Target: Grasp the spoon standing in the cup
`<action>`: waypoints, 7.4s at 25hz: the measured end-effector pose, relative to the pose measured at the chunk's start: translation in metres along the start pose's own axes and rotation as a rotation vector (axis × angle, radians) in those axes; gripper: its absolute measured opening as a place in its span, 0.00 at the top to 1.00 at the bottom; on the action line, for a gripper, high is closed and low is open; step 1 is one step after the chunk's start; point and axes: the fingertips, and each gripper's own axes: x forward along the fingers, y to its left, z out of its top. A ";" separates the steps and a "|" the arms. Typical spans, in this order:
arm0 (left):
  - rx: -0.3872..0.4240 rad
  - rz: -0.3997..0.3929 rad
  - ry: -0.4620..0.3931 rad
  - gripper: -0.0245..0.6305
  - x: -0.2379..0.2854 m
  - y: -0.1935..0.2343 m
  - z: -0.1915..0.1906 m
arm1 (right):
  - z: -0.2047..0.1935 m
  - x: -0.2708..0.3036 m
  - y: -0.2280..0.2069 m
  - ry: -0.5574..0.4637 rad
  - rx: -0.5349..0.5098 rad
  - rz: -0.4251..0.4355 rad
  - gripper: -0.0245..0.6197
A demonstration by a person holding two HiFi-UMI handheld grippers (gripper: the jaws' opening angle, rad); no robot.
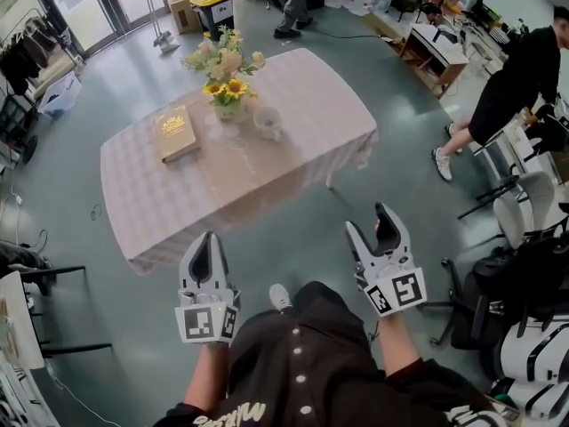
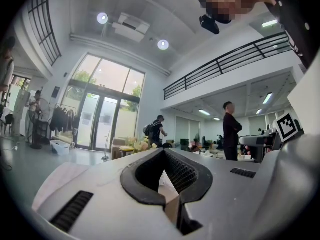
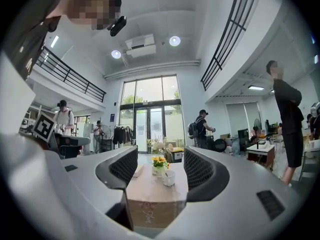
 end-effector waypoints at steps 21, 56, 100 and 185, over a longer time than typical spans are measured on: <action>-0.007 0.008 0.027 0.94 0.114 0.043 -0.016 | -0.025 0.123 -0.038 0.020 0.013 0.029 0.55; -0.028 0.107 0.027 0.94 0.366 0.088 -0.002 | -0.045 0.374 -0.154 0.080 -0.031 0.229 0.57; -0.096 0.169 0.188 0.94 0.366 0.168 -0.073 | -0.301 0.427 -0.024 0.464 -0.724 0.869 0.55; 0.039 0.087 -0.043 0.93 0.392 0.167 0.032 | 0.009 0.440 -0.129 0.049 -0.084 0.116 0.96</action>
